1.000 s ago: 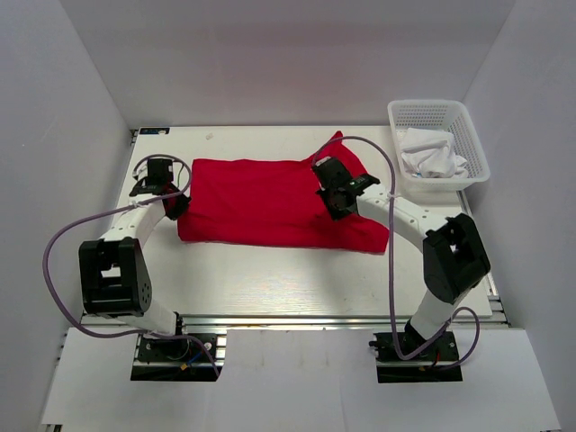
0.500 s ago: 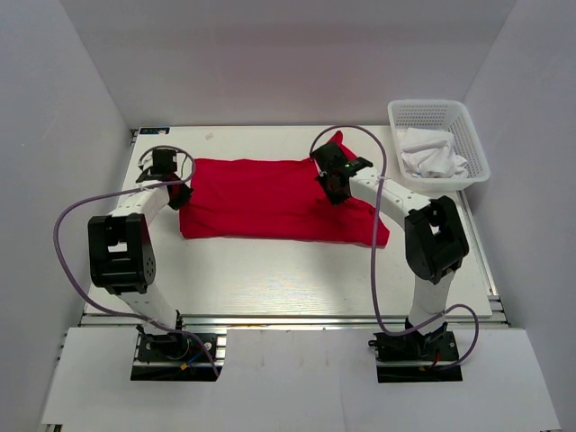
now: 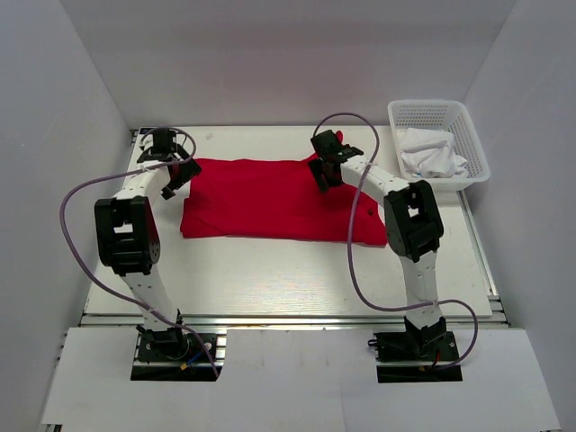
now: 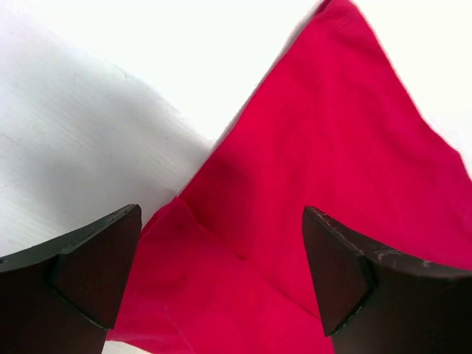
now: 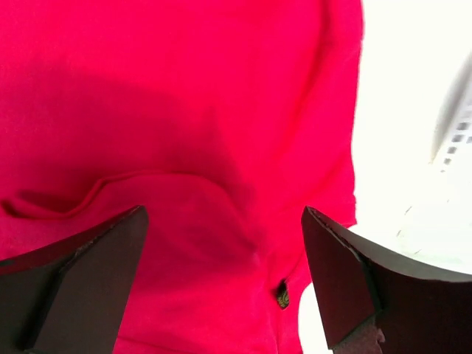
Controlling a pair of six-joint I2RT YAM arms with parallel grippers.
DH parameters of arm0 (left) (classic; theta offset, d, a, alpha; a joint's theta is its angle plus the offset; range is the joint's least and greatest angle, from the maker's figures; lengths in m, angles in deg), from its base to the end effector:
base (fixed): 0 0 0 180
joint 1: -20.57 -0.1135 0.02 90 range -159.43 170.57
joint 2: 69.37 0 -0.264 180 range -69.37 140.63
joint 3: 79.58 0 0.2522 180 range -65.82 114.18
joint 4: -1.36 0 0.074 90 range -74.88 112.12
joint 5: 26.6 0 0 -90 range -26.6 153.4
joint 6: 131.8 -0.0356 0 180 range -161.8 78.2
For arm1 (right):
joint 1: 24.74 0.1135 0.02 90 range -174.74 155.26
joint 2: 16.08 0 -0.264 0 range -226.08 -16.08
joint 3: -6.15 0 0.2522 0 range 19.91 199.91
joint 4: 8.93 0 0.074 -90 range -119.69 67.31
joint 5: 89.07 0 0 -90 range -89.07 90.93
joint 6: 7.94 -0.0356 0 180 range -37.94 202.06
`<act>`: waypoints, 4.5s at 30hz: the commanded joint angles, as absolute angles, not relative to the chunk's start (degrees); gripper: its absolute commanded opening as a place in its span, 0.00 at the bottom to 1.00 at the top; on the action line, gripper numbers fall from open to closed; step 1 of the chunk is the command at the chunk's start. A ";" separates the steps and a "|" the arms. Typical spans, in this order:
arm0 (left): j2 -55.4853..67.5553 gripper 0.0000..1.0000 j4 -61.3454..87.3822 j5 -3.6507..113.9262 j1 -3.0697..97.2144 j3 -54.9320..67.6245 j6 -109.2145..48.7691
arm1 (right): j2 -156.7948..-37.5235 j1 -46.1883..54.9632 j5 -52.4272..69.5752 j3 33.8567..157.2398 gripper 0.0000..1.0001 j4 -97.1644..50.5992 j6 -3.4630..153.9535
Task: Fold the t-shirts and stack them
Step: Fold the flattened tshirt in 1/3 of the way, then grap the side of the flattened tshirt furthest away from the robot with both arms
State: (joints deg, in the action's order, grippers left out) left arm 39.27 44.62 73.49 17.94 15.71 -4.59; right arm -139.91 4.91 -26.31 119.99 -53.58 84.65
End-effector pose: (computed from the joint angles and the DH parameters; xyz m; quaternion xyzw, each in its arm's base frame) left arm 0.4091 0.0250 0.2144 -0.3488 0.8884 -0.0046 0.2983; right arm 0.4222 0.2216 0.2029 -0.1884 0.9094 -0.1491 0.3395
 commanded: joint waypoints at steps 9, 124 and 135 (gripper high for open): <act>27.05 1.00 37.04 61.84 18.90 6.43 -12.26 | -115.86 5.41 -12.22 95.28 0.90 -42.40 78.64; 47.61 0.00 42.10 68.49 17.58 19.96 -15.79 | -155.65 -5.14 -13.82 139.62 0.55 -35.07 64.22; 48.14 0.00 42.10 69.02 17.58 19.43 -16.31 | -153.10 -1.71 -17.61 136.81 0.58 -36.14 69.05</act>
State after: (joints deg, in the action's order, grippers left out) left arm 51.57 40.77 68.57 17.68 20.79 -15.76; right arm -157.02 -2.74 -15.71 137.23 -36.58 67.23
